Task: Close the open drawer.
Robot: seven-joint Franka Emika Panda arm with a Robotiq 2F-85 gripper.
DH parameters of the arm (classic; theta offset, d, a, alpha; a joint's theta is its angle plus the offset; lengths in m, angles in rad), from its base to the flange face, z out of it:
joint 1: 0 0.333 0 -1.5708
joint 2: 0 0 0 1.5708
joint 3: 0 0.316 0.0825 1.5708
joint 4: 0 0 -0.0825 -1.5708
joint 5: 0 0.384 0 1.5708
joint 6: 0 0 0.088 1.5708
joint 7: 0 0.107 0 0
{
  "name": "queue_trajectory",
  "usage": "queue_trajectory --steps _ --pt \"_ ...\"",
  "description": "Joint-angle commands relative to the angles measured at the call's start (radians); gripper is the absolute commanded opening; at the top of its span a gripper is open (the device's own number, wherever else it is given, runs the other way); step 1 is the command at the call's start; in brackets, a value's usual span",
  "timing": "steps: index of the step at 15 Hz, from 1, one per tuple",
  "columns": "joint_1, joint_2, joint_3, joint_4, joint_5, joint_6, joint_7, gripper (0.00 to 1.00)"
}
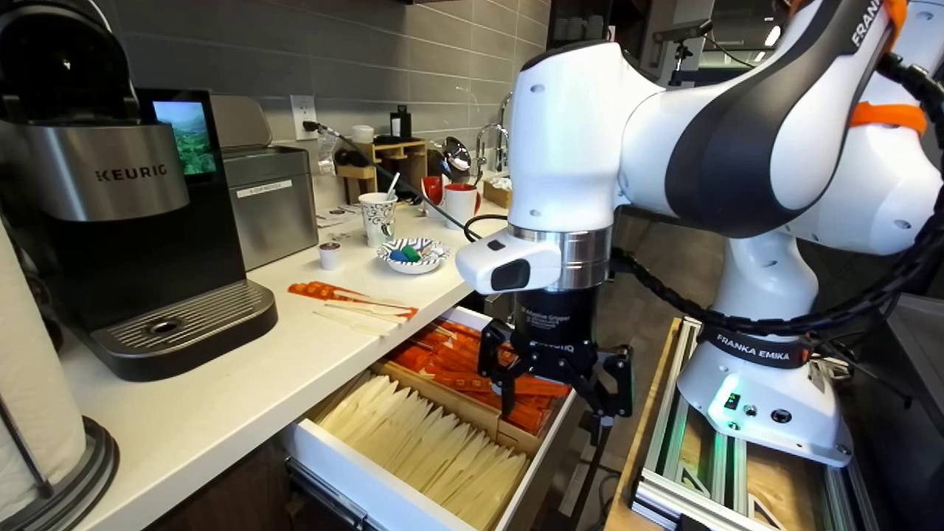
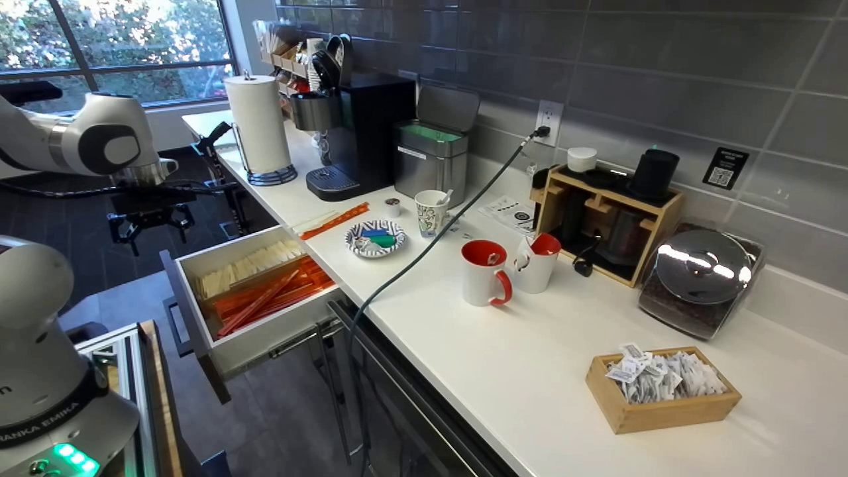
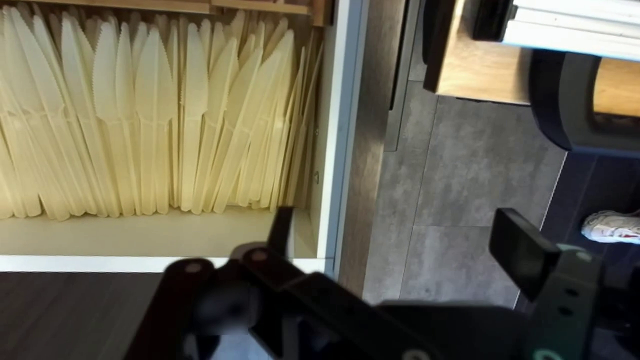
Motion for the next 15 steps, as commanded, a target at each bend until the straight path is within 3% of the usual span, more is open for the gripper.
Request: queue_trajectory --steps 1,6,15 --pt "-0.023 0.108 0.008 -0.001 0.027 0.115 -0.046 1.0" --pt "-0.06 0.201 0.038 -0.003 0.121 0.142 -0.124 1.0" --pt "-0.171 0.294 0.192 -0.002 0.244 0.233 -0.245 1.0"
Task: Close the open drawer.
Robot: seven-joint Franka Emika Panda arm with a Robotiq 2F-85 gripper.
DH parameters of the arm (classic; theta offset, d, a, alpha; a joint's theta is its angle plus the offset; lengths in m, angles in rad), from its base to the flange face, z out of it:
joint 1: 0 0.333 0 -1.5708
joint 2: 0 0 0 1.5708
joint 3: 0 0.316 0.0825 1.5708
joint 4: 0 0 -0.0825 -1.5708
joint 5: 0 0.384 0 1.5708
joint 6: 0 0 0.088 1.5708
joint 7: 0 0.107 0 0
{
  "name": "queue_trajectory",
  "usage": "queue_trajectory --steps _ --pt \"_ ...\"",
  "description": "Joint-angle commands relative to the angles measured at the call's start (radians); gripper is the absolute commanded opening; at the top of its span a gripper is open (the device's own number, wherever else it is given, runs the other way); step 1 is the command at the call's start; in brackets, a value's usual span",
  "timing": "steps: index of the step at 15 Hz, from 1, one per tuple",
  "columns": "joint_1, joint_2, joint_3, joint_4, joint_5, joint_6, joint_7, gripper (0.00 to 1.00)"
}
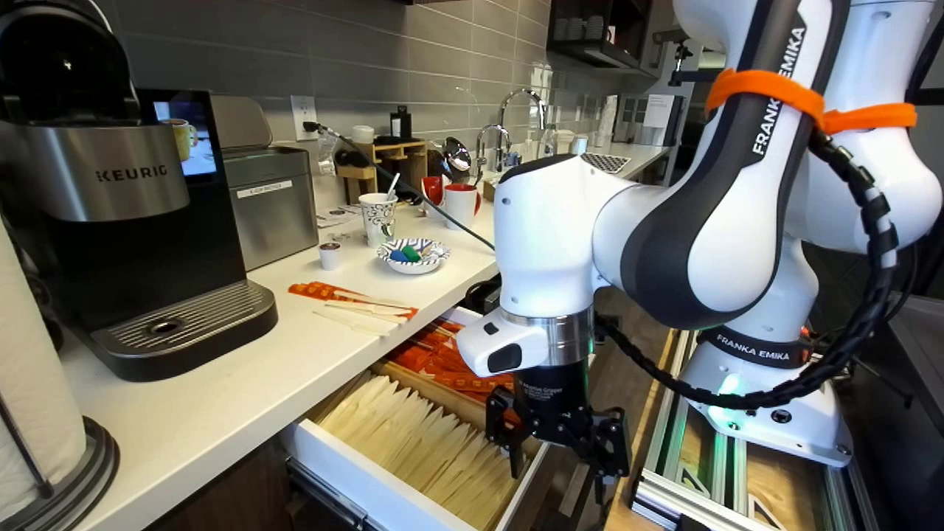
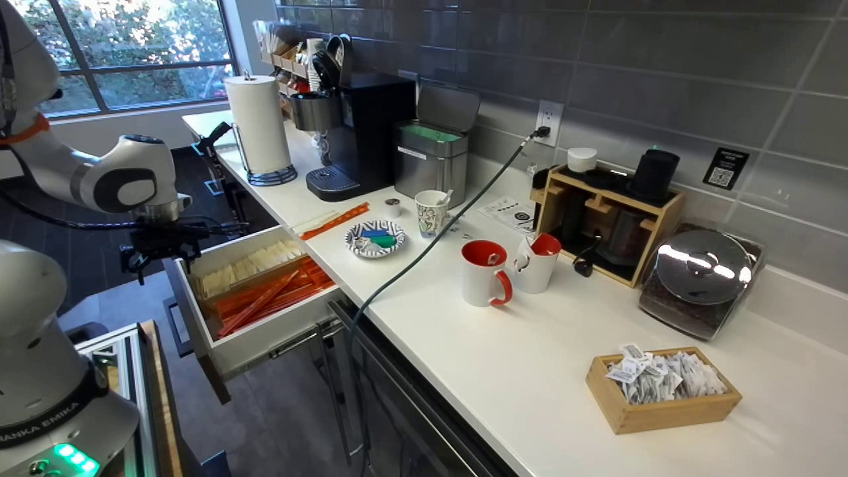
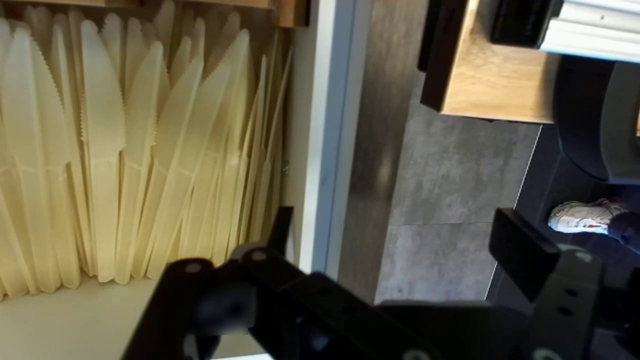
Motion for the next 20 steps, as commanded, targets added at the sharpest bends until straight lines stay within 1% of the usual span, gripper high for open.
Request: queue_trajectory --steps 1,3,4,5,8,10,12,13,15,17,19,20 --pt "-0.055 0.058 0.069 0.001 0.031 0.07 -0.033 1.0" --pt "-0.083 0.08 0.1 0.0 0.013 0.123 -0.014 1.0" --pt "-0.041 0.087 0.062 0.0 0.02 0.156 -0.015 1.0" --pt "-0.042 0.098 0.064 0.0 0.014 0.186 -0.008 1.0" --pt "-0.021 0.128 0.037 0.0 -0.023 0.275 0.033 1.0" --pt "0.007 0.145 0.001 0.0 -0.053 0.323 0.061 1.0" --pt "0.067 0.164 -0.073 0.0 -0.109 0.369 0.11 1.0" --pt "0.12 0.173 -0.14 0.0 -0.157 0.393 0.154 1.0" --pt "0.265 0.189 -0.313 0.0 -0.265 0.425 0.253 1.0" --pt "0.387 0.211 -0.463 0.0 -0.373 0.462 0.359 1.0" --pt "0.526 0.238 -0.62 -0.001 -0.427 0.507 0.427 1.0" --pt "0.6 0.258 -0.697 -0.002 -0.425 0.539 0.444 1.0"
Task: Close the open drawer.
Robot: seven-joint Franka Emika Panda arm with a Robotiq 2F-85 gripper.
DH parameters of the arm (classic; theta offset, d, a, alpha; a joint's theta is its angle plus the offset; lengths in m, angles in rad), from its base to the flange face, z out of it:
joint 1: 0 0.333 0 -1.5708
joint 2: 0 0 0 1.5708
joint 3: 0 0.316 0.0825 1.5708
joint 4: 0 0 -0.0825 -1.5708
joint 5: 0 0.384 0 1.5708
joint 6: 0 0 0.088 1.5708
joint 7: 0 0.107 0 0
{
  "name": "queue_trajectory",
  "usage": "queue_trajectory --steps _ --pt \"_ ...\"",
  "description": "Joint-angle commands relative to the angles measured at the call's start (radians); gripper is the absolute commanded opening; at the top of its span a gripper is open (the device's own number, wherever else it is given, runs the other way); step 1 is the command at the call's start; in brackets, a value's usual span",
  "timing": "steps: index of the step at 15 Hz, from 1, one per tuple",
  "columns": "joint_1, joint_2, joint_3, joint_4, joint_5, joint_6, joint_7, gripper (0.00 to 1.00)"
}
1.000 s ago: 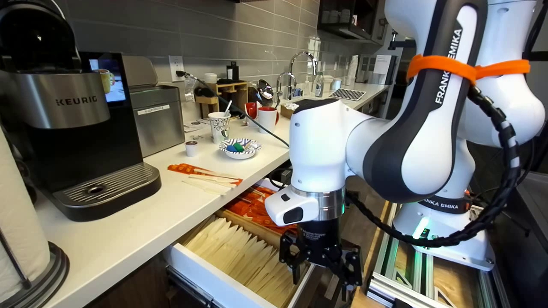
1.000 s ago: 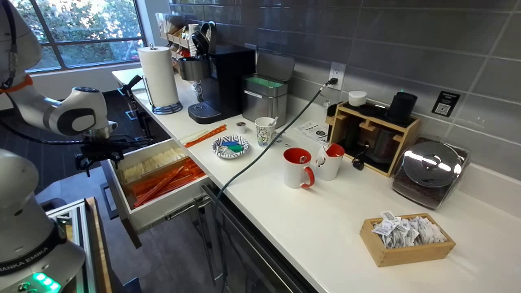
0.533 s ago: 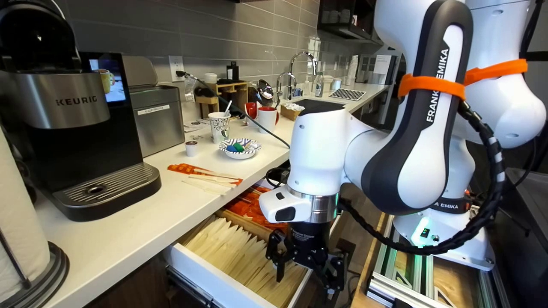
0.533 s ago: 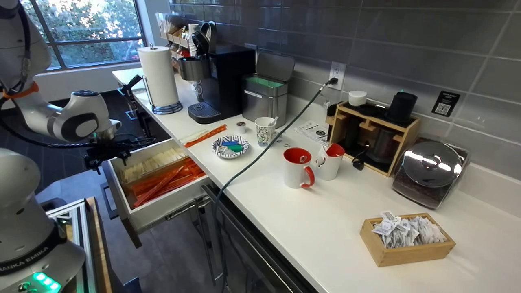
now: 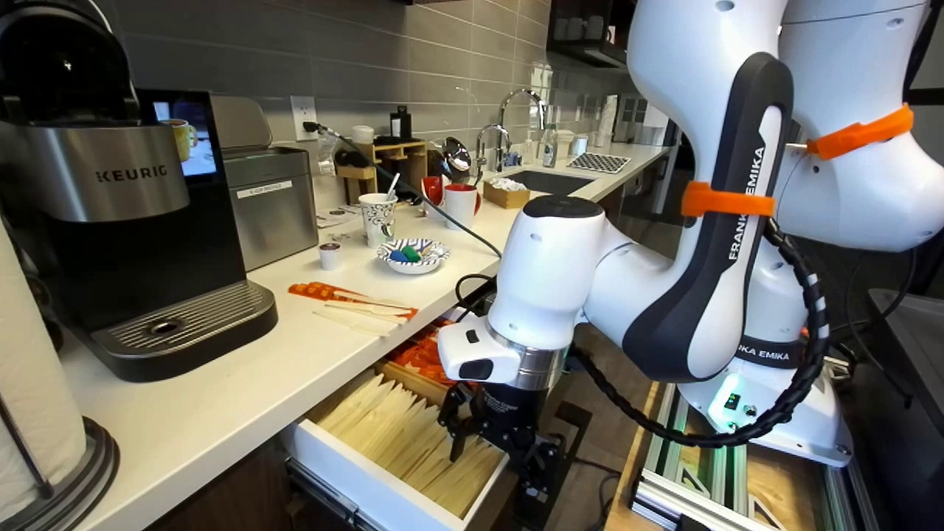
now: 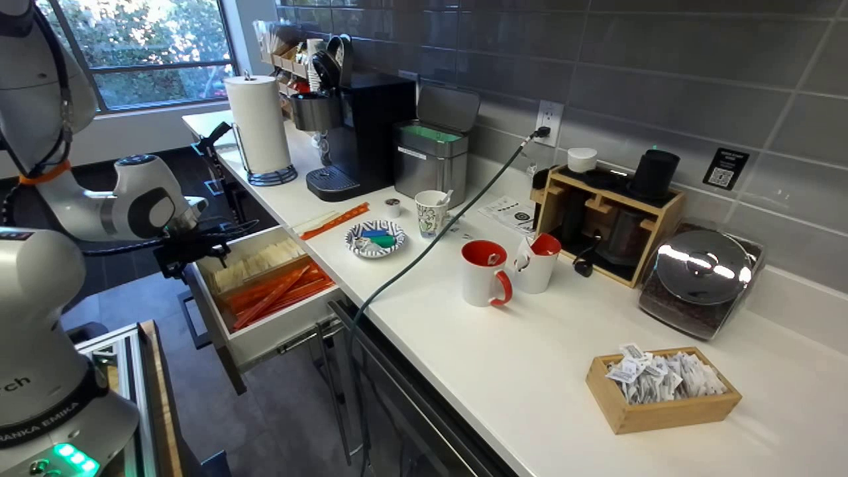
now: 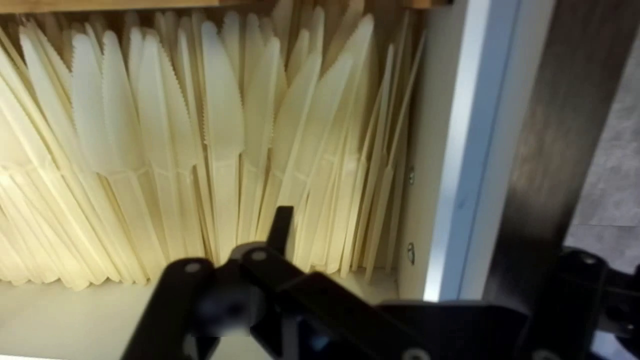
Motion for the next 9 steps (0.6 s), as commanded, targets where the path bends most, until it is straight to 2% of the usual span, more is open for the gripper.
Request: queue_trajectory --steps 1,4,9 --pt "0.263 0.079 -0.272 -0.001 -0.021 0.112 0.084 1.0" --pt "0.49 0.129 -0.465 -0.001 0.065 0.171 0.108 1.0" --pt "0.775 0.206 -0.675 -0.001 0.254 0.211 0.131 1.0"
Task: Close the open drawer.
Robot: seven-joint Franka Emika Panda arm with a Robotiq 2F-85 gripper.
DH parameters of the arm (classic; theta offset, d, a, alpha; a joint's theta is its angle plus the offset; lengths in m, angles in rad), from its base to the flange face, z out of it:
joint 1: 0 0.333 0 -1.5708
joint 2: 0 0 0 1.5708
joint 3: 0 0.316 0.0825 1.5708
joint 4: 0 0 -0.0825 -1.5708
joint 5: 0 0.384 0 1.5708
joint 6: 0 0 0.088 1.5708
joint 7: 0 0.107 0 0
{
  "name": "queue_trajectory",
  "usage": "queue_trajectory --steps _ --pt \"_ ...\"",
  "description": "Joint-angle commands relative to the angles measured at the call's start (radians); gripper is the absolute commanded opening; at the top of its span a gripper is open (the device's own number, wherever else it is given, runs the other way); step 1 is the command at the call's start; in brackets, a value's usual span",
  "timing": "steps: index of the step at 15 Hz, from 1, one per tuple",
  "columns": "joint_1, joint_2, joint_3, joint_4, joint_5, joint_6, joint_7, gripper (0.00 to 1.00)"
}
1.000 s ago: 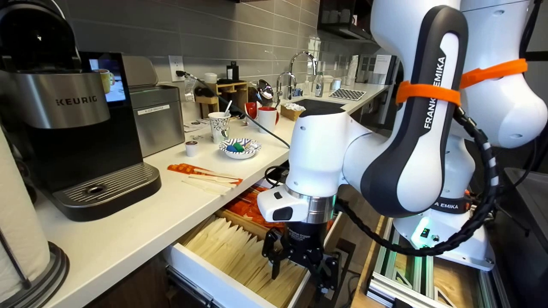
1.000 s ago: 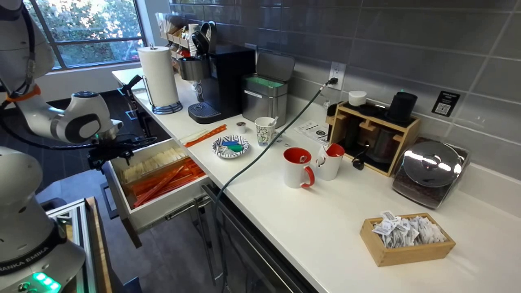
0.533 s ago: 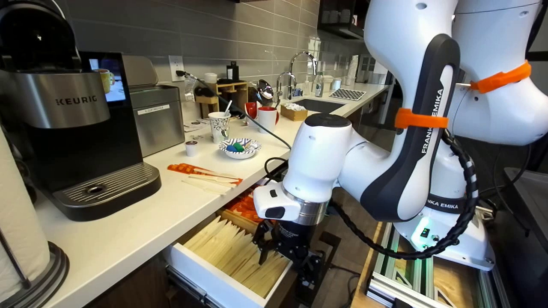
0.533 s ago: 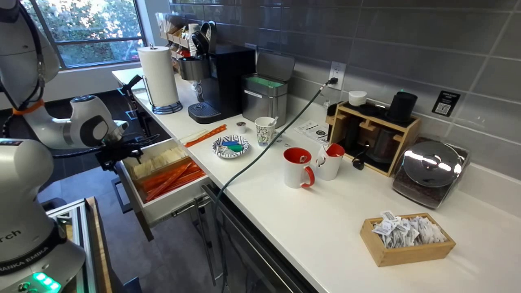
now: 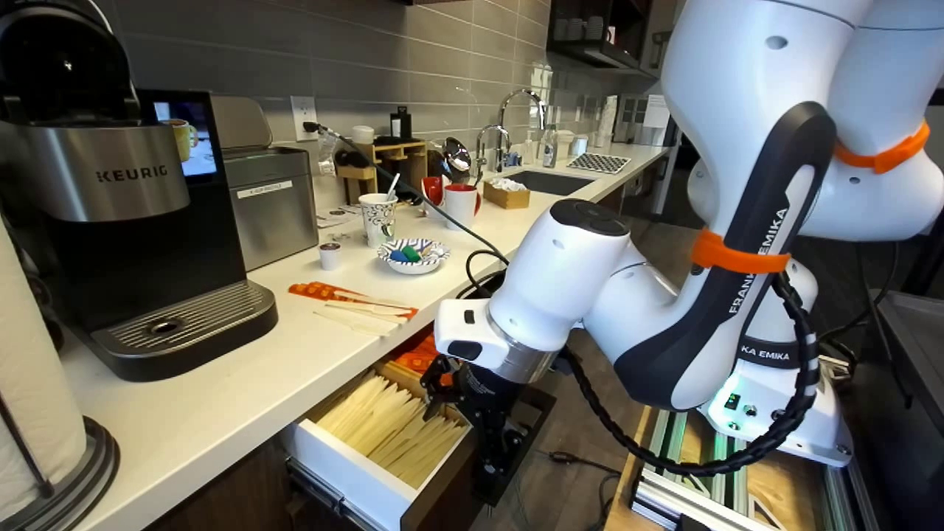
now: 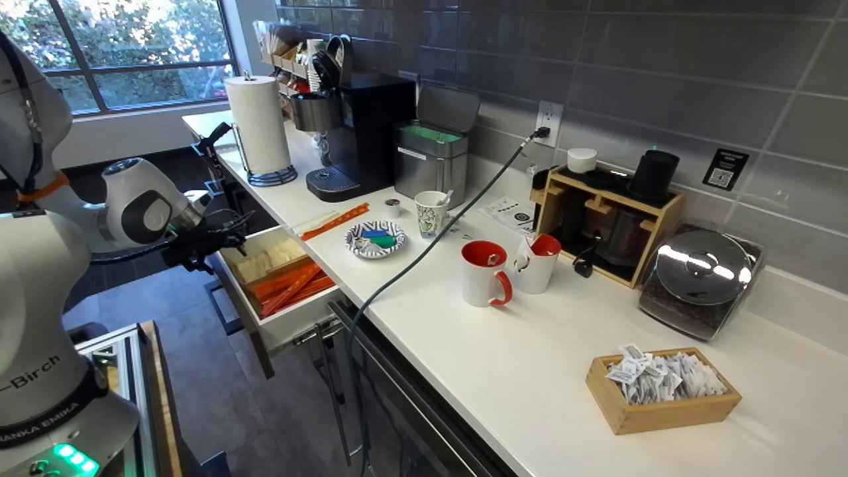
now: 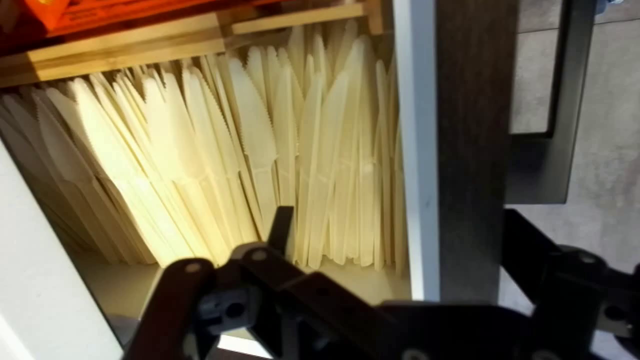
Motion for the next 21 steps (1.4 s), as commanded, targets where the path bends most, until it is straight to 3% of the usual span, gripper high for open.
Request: queue_trajectory --steps 1,4,7,13,16,18,19,20,21 --pt "0.198 0.083 -0.145 0.0 0.14 0.052 0.035 1.0" --pt "0.318 0.128 -0.236 0.0 0.241 0.051 0.048 1.0" --pt "0.396 0.188 -0.298 0.009 0.317 0.044 0.075 1.0" --pt "0.428 0.315 -0.319 0.065 0.428 0.001 0.172 1.0" --pt "0.521 0.291 -0.414 0.019 0.495 -0.025 0.198 1.0" --pt "0.611 0.206 -0.521 -0.048 0.531 -0.062 0.183 1.0" --pt "0.66 0.153 -0.583 -0.08 0.535 -0.108 0.162 1.0" --pt "0.631 0.168 -0.583 0.002 0.605 -0.211 0.073 1.0" --pt "0.669 0.143 -0.632 -0.006 0.617 -0.264 0.038 1.0"
